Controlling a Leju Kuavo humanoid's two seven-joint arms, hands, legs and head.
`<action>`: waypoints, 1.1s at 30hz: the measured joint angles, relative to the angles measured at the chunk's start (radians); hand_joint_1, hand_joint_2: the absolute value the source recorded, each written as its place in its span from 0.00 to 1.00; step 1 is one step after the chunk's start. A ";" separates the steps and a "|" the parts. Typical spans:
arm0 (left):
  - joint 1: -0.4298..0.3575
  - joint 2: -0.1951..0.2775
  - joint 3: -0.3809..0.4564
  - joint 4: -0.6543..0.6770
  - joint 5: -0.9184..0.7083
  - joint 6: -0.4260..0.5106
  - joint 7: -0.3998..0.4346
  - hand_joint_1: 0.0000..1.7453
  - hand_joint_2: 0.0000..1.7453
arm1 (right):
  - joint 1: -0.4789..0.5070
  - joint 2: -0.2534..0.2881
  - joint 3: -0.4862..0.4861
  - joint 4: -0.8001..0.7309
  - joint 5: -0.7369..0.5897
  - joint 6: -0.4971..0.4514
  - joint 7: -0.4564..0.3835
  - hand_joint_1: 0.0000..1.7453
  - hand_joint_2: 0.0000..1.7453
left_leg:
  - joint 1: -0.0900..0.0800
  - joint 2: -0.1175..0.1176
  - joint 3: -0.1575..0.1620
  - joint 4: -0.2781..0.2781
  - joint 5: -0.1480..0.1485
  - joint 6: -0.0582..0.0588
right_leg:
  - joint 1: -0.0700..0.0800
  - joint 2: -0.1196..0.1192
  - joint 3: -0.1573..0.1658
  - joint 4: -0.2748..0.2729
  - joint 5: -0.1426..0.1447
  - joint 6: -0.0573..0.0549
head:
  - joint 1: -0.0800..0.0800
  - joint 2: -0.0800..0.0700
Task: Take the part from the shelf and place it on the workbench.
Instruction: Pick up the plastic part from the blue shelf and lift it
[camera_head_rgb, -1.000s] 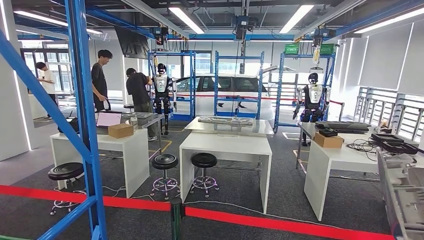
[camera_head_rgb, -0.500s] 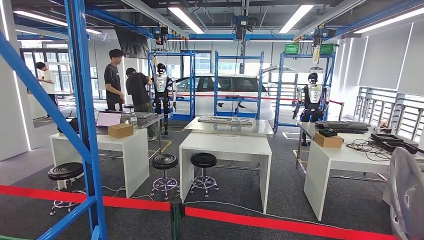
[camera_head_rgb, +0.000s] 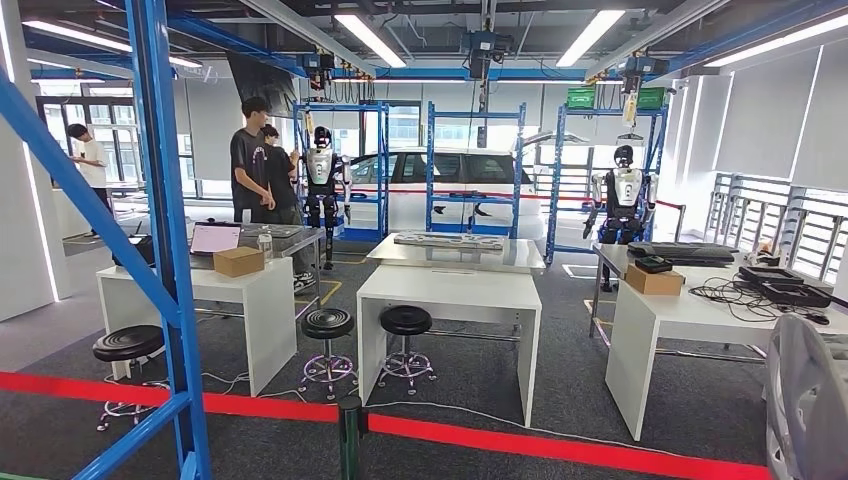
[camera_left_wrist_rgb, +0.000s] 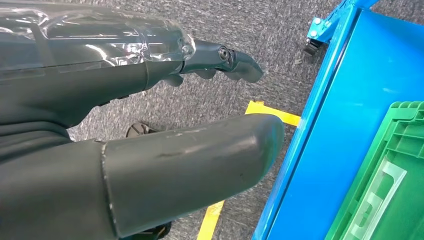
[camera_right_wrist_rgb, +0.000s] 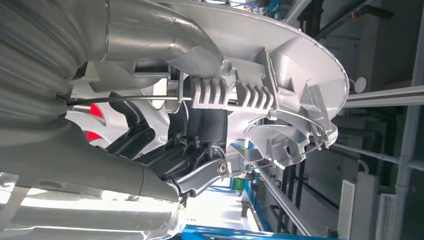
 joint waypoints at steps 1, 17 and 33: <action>0.000 0.000 0.000 0.000 0.005 -0.003 -0.005 0.00 0.00 | 0.003 0.002 0.001 0.002 -0.005 0.000 -0.002 1.00 1.00 | 0.000 0.000 0.000 0.000 0.000 0.000 | 0.000 0.000 0.000 0.000 0.000 0.000 | 0.000 0.000; 0.000 0.003 -0.014 0.000 0.004 0.026 0.003 0.00 0.00 | 0.039 0.019 0.000 0.085 -0.080 -0.008 0.001 1.00 1.00 | -0.011 0.001 0.001 -0.010 0.011 0.029 | -0.011 0.001 -0.002 -0.001 -0.004 0.022 | 0.000 0.000; 0.007 0.050 -0.015 0.002 0.065 0.088 0.018 0.00 0.00 | 0.027 0.033 -0.010 0.239 -0.257 0.013 -0.093 1.00 1.00 | -0.017 -0.001 -0.036 0.015 0.008 -0.010 | 0.020 0.000 0.021 -0.012 0.000 -0.058 | -0.001 0.000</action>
